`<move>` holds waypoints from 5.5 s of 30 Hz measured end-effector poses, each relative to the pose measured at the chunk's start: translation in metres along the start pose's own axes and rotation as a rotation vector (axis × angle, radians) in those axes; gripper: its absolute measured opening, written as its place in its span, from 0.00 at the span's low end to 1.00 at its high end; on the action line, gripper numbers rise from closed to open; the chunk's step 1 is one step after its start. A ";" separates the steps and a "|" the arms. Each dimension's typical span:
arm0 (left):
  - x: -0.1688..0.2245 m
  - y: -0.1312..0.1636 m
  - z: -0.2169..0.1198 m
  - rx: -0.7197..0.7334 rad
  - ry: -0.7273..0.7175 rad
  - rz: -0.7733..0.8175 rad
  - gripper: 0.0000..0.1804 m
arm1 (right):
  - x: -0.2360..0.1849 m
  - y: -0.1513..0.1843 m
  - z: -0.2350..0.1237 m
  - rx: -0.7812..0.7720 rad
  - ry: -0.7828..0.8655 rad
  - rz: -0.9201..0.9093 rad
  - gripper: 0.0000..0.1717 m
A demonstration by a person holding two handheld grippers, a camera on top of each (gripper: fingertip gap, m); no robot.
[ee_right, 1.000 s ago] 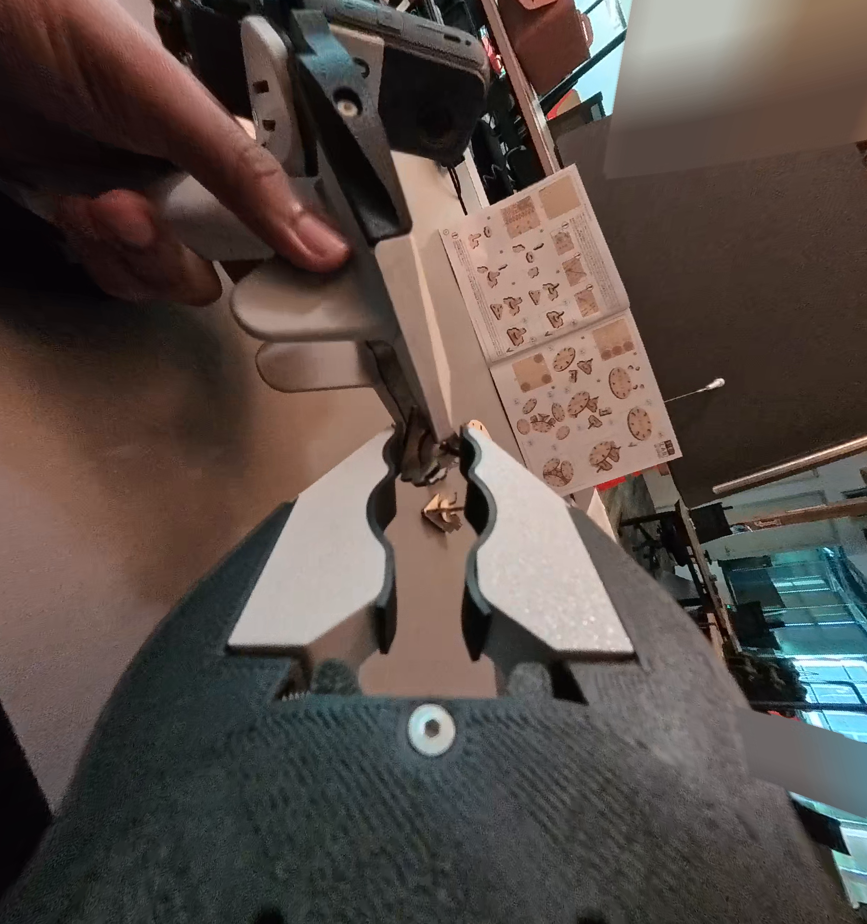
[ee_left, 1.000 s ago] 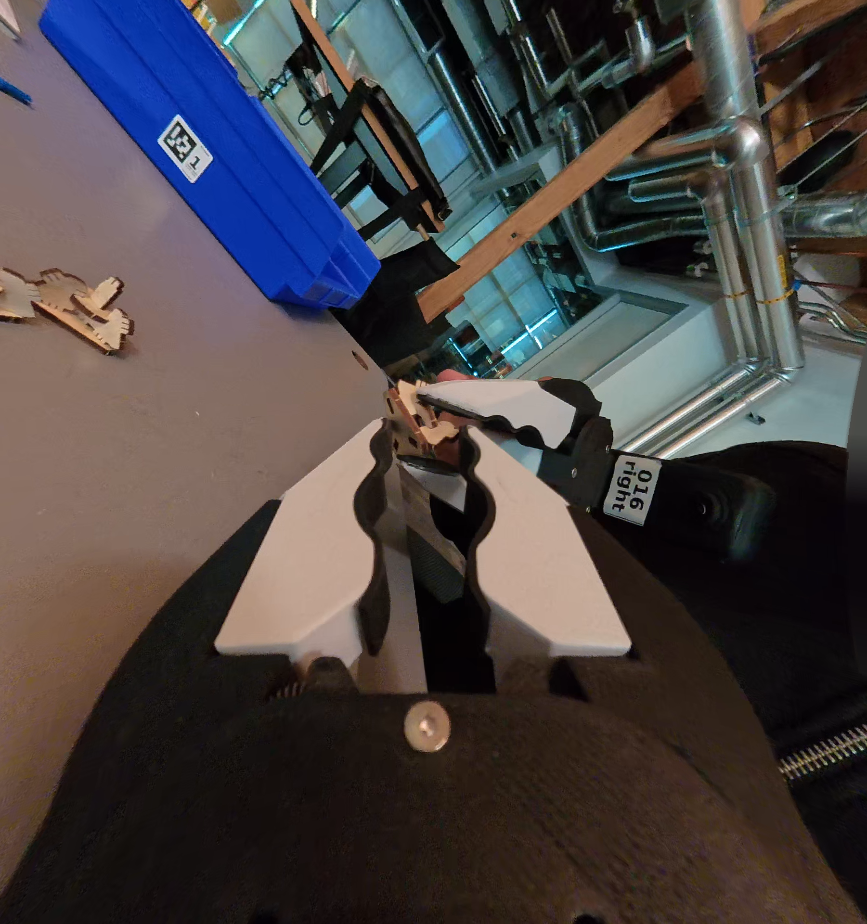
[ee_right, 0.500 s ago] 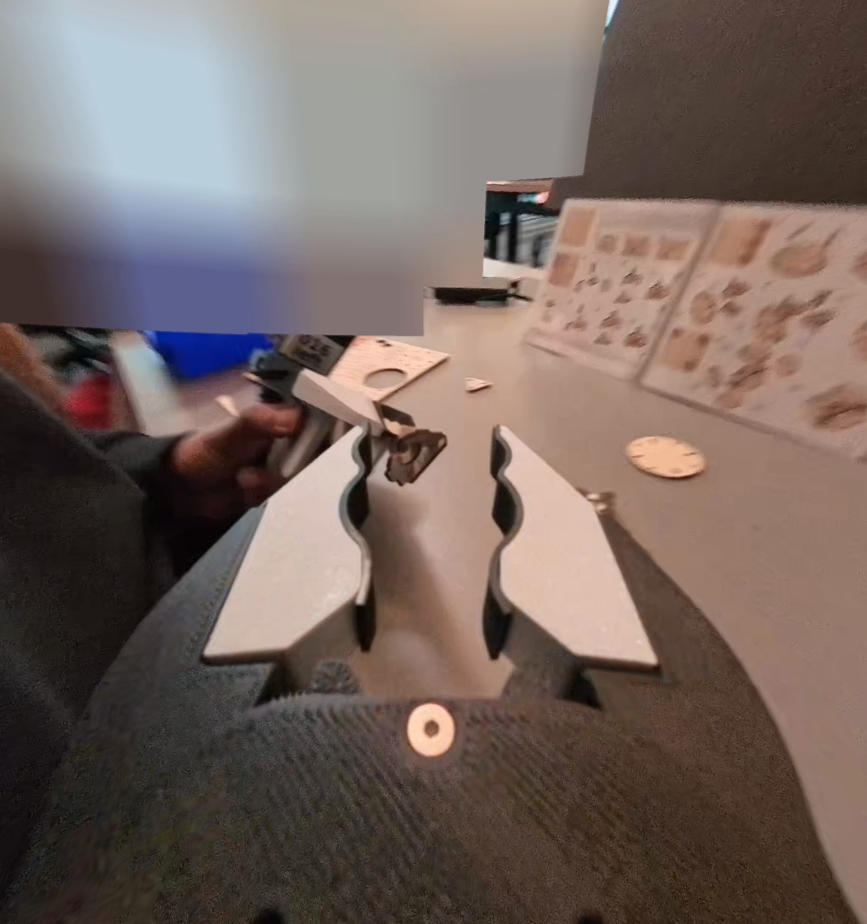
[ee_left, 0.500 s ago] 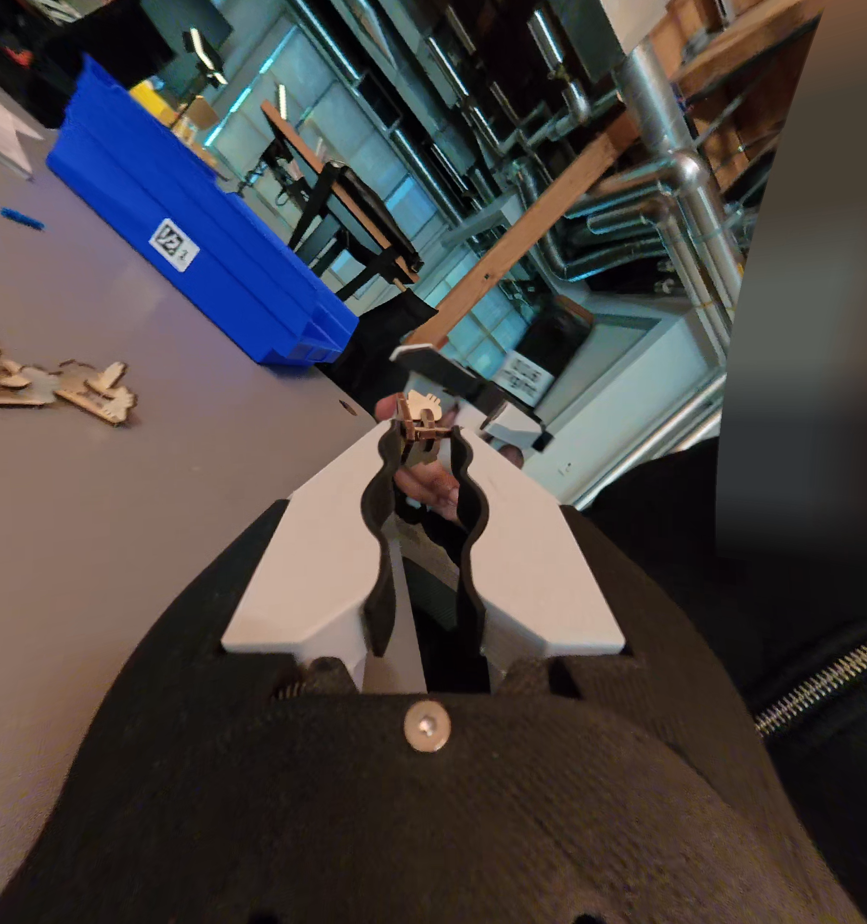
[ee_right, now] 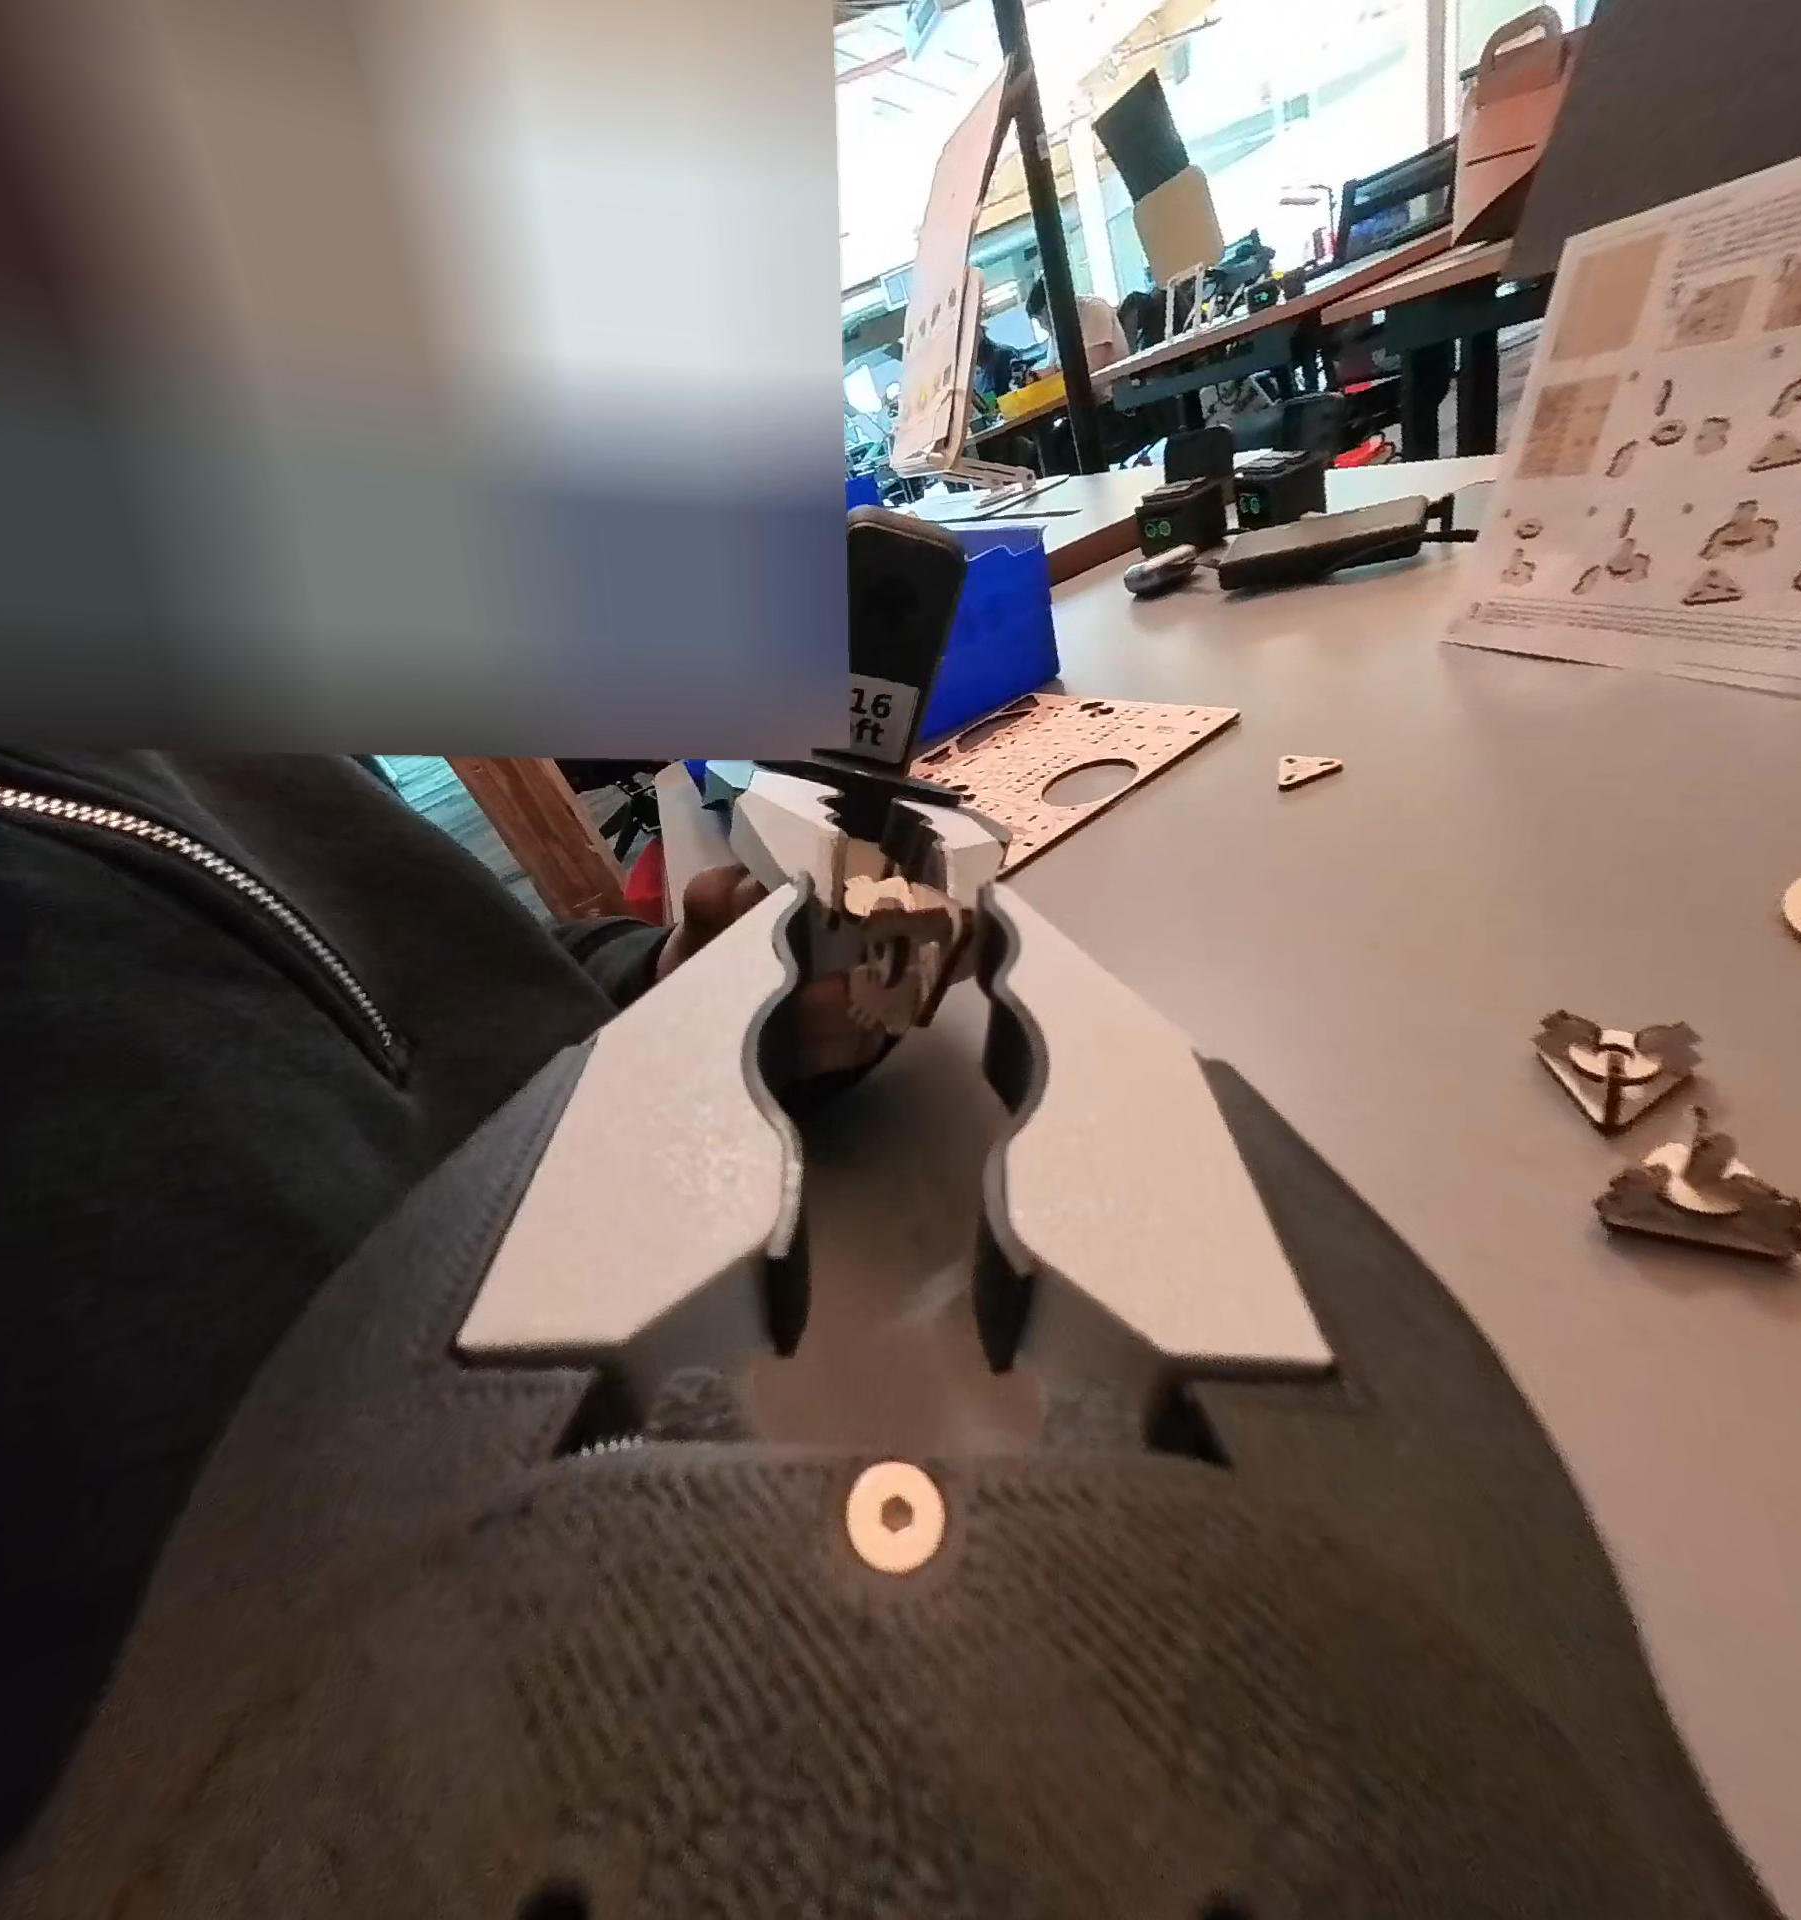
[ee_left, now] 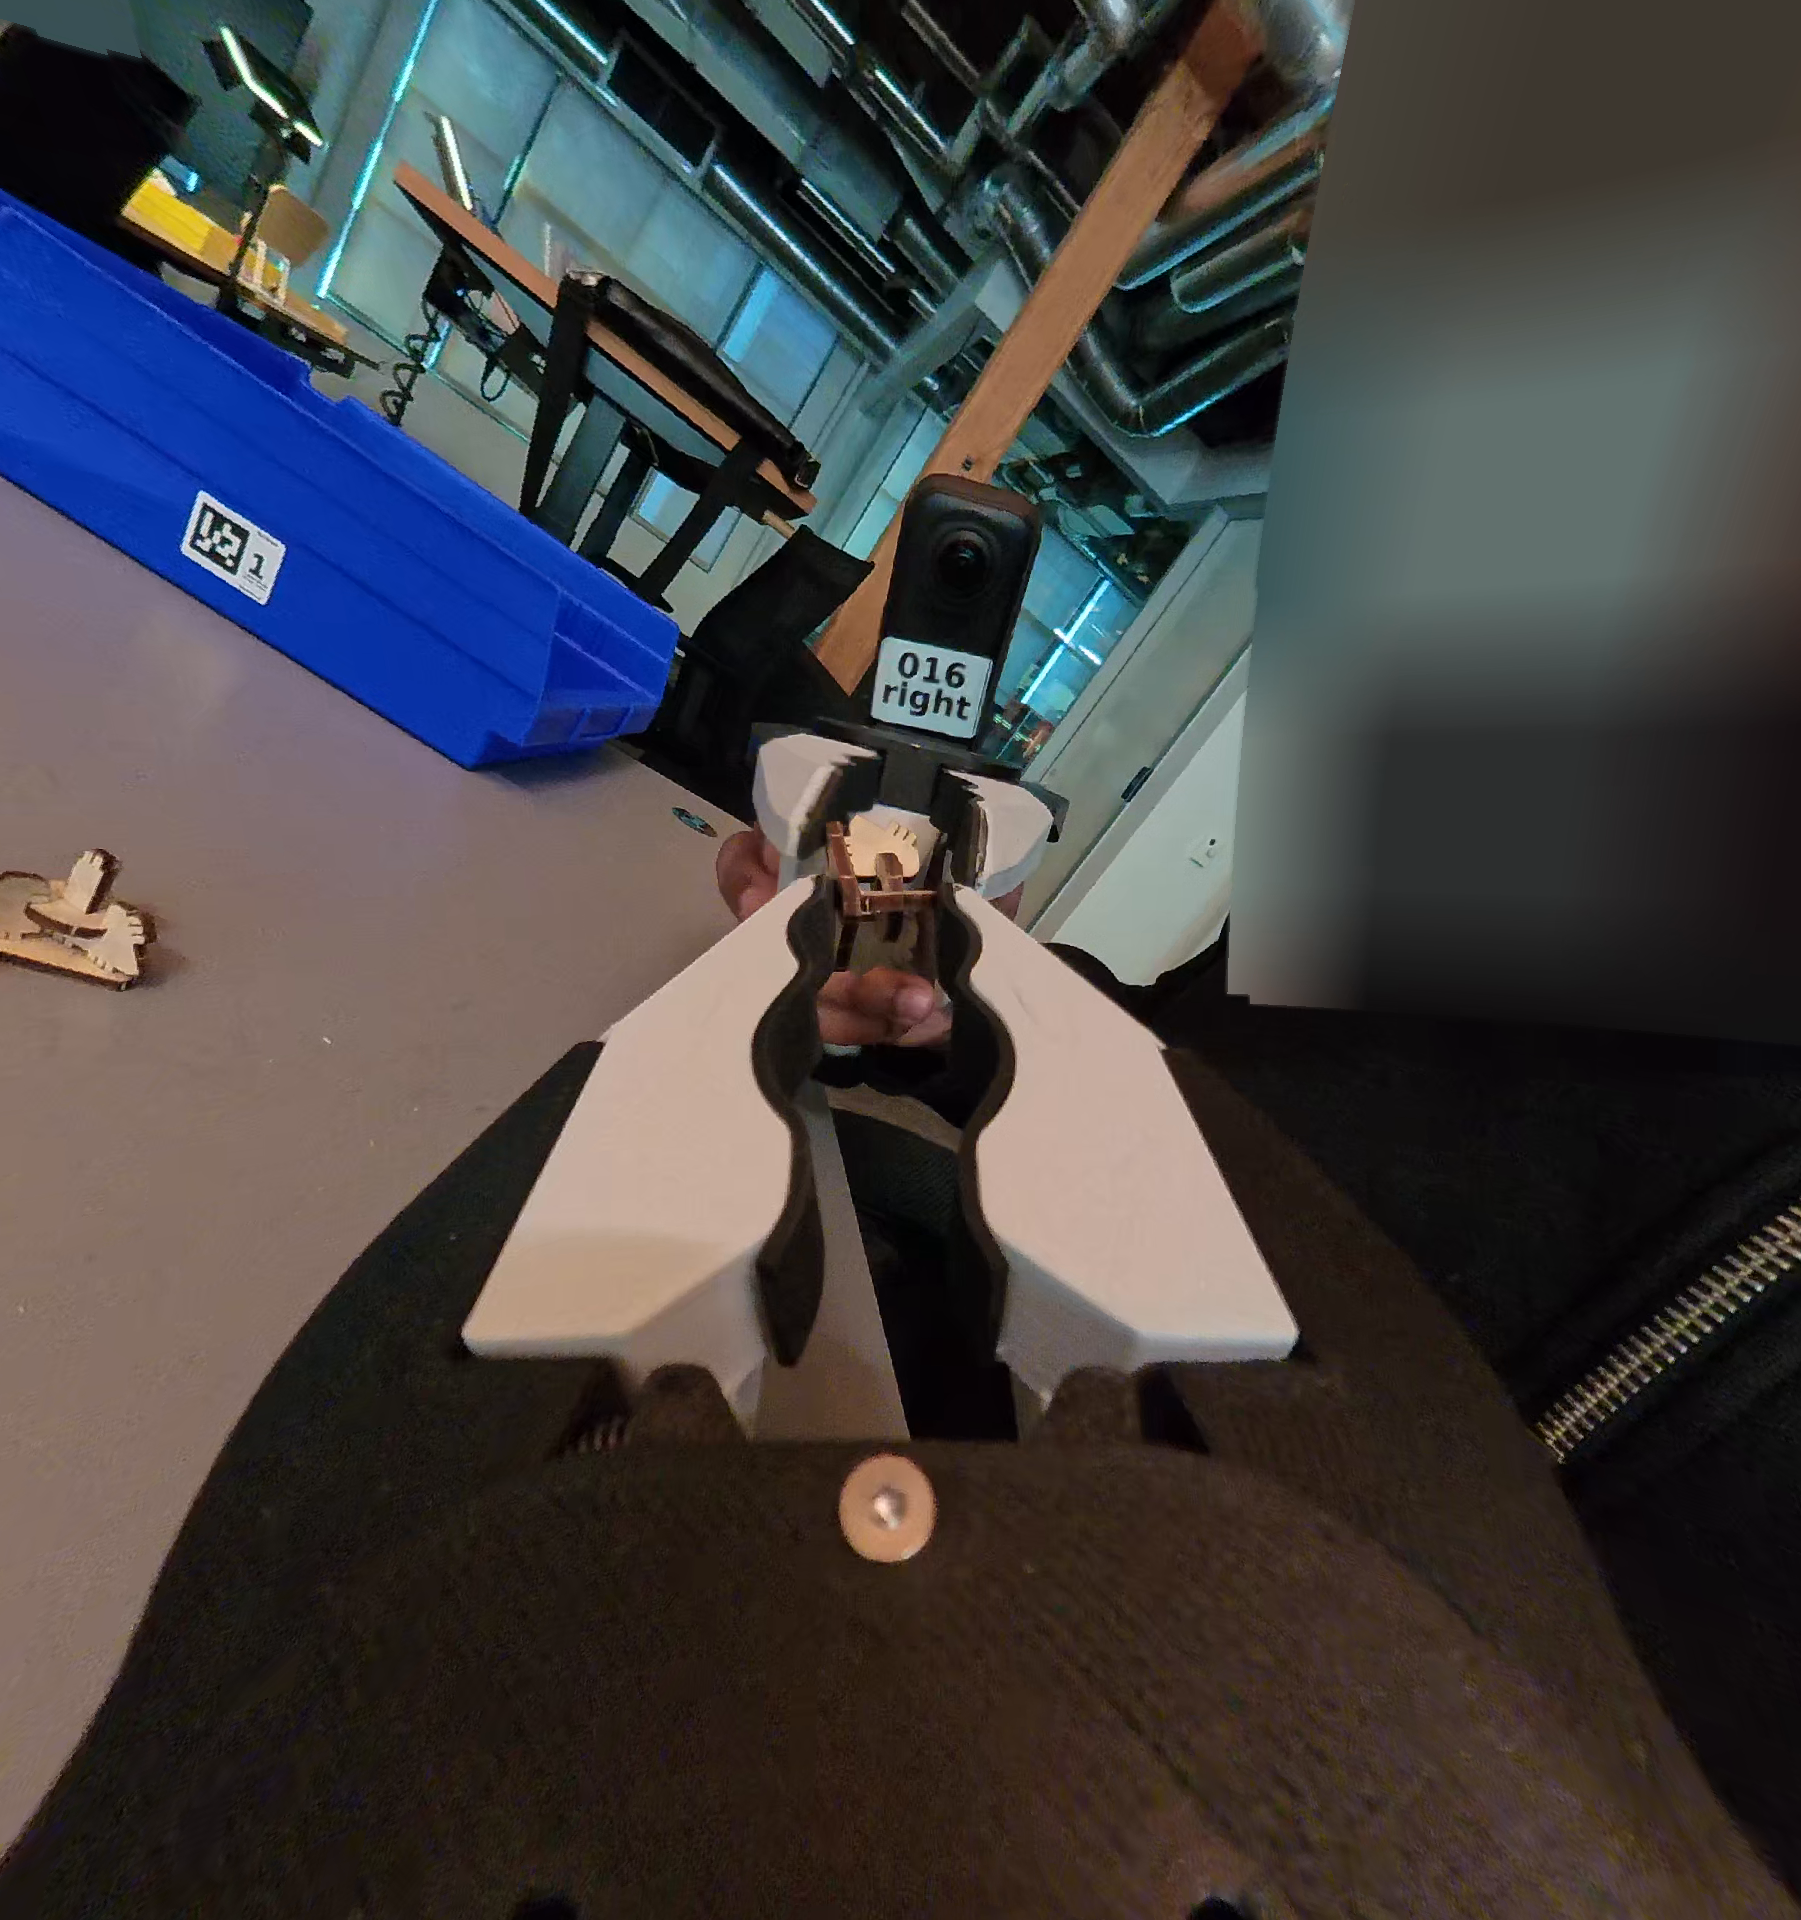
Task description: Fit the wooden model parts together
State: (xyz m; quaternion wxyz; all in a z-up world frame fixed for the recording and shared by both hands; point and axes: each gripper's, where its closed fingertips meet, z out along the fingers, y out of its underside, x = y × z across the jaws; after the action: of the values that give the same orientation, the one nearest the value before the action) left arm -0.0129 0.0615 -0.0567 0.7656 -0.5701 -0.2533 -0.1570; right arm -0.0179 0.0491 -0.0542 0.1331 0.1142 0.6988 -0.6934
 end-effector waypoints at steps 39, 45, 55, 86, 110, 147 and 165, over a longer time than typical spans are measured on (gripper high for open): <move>0.008 0.005 0.001 -0.026 0.018 0.045 0.09 | -0.007 -0.002 0.001 0.167 -0.119 0.146 0.10; 0.007 0.007 0.002 -0.036 0.015 0.047 0.09 | -0.007 0.000 0.000 0.173 -0.133 0.167 0.10; 0.004 0.014 0.004 -0.081 0.002 -0.008 0.34 | -0.007 0.011 0.002 0.015 -0.103 0.056 0.10; 0.006 0.027 -0.016 -0.029 -0.115 -0.050 0.20 | -0.017 0.033 0.019 -0.064 -0.192 0.144 0.09; 0.001 0.028 -0.021 0.024 -0.223 -0.139 0.19 | -0.012 0.036 0.022 -0.076 -0.135 0.149 0.09; -0.045 0.066 -0.038 -0.401 -0.568 0.046 0.21 | 0.058 0.062 -0.017 -0.296 0.317 0.062 0.31; -0.061 0.080 -0.025 -0.552 -0.620 0.106 0.01 | 0.049 0.069 -0.012 -0.342 0.295 -0.006 0.24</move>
State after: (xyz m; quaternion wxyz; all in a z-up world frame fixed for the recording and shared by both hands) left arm -0.0159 0.0587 -0.1604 0.4785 -0.7865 -0.3905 -0.0005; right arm -0.0405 0.0605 -0.1359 0.0448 0.1879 0.8186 -0.5409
